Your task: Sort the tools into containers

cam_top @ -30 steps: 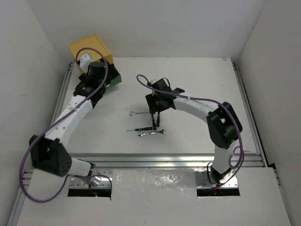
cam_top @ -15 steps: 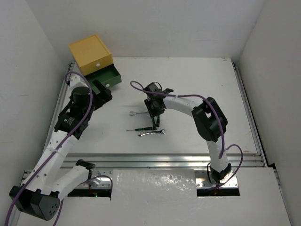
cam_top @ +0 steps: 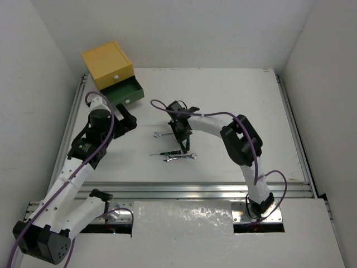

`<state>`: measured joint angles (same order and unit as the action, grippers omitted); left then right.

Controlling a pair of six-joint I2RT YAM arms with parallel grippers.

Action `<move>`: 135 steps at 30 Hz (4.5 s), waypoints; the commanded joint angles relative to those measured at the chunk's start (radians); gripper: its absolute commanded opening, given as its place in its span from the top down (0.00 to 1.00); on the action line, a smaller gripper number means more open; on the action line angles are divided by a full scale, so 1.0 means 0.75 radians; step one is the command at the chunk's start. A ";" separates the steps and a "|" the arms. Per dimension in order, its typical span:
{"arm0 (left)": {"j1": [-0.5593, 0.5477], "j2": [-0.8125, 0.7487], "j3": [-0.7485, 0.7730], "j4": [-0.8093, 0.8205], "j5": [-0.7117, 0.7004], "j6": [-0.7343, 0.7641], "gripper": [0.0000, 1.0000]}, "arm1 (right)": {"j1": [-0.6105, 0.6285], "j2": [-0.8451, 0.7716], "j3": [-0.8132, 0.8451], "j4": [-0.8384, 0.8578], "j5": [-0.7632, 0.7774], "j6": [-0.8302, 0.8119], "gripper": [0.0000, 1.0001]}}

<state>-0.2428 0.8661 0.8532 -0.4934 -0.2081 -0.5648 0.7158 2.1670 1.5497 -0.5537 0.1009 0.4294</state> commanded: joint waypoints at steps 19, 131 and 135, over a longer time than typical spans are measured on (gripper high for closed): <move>-0.032 0.050 -0.377 1.089 0.903 -0.464 0.17 | 0.011 -0.877 -0.463 0.771 -0.822 0.047 1.00; -0.138 0.917 -0.058 -0.273 -0.338 -1.135 0.24 | -0.271 -0.987 -0.954 0.509 -0.652 0.119 0.01; -0.136 1.011 -0.066 -0.238 -0.338 -1.145 0.36 | -0.271 -0.999 -0.962 0.521 -0.666 0.121 0.01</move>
<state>-0.3412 1.5799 0.8089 -0.7185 -0.4526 -1.3914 0.5129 1.4441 0.8291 -0.2100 -0.3729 0.5175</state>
